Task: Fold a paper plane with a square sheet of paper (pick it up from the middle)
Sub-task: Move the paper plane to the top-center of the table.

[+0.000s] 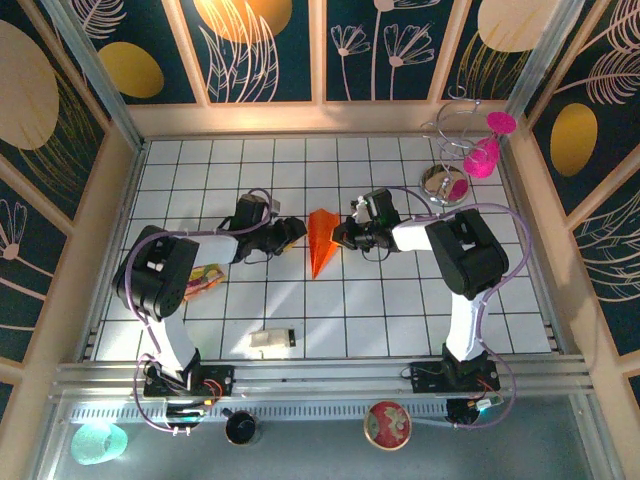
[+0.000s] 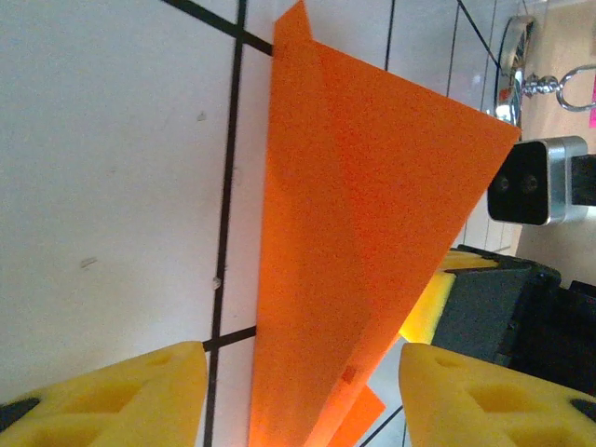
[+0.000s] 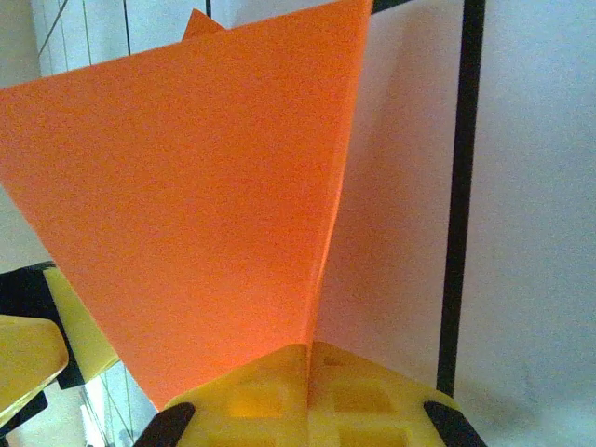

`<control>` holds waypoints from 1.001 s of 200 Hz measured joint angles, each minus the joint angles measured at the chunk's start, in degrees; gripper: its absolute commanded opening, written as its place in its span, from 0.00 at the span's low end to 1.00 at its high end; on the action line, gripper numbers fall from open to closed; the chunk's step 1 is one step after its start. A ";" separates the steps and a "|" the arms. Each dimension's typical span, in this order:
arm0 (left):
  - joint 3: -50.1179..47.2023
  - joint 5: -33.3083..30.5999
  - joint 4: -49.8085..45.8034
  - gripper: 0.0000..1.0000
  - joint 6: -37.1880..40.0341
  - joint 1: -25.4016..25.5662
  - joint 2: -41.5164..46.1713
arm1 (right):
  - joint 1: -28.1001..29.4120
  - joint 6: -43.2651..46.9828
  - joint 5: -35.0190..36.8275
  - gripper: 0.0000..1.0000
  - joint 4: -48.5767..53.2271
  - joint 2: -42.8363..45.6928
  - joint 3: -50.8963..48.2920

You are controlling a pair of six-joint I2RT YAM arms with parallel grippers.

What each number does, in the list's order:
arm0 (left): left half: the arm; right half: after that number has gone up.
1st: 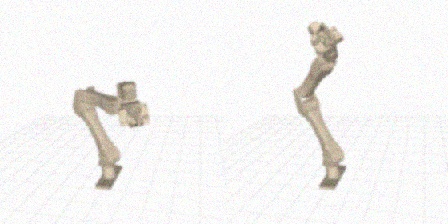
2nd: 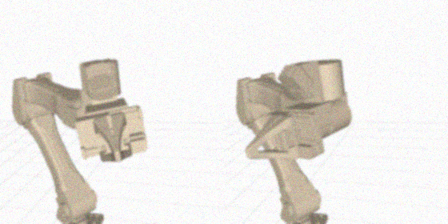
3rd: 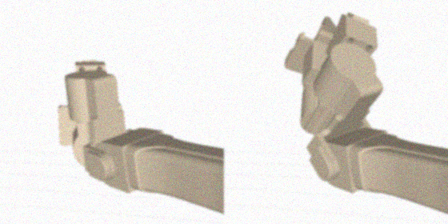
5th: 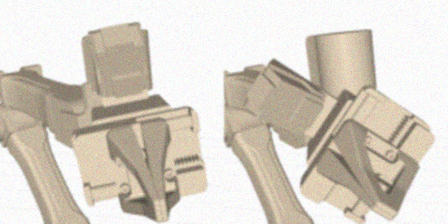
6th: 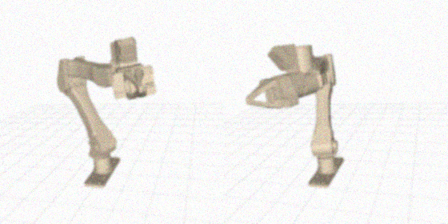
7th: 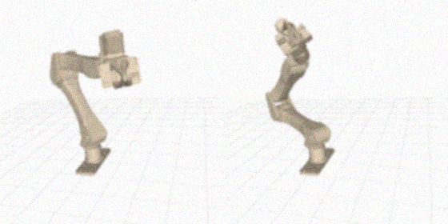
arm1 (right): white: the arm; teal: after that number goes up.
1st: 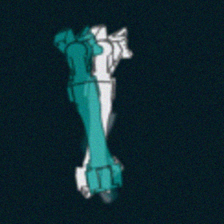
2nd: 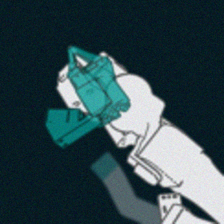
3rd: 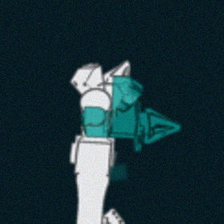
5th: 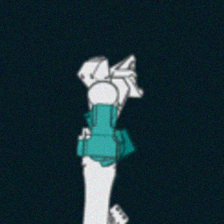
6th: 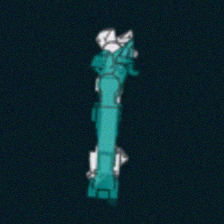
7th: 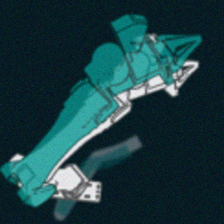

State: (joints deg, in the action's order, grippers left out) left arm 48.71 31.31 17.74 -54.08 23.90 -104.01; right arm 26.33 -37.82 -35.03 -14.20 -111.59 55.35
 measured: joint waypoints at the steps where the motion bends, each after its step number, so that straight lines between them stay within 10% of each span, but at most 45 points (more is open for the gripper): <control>1: 0.04 0.00 0.00 0.57 0.02 0.04 -0.04 | 0.00 0.02 0.00 0.01 0.00 0.00 0.00; 108: 8.74 -4.59 -11.30 0.13 6.40 1.62 -5.07 | -0.15 0.02 0.02 0.00 0.02 -0.02 0.00; 200: 8.83 -4.79 -11.76 0.00 7.80 1.62 -6.29 | -1.18 0.02 -0.72 0.00 0.02 0.07 -0.02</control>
State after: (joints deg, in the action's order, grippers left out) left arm 57.54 26.52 5.98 -46.28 25.52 -110.30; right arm 25.15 -37.80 -35.75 -14.17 -111.53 55.33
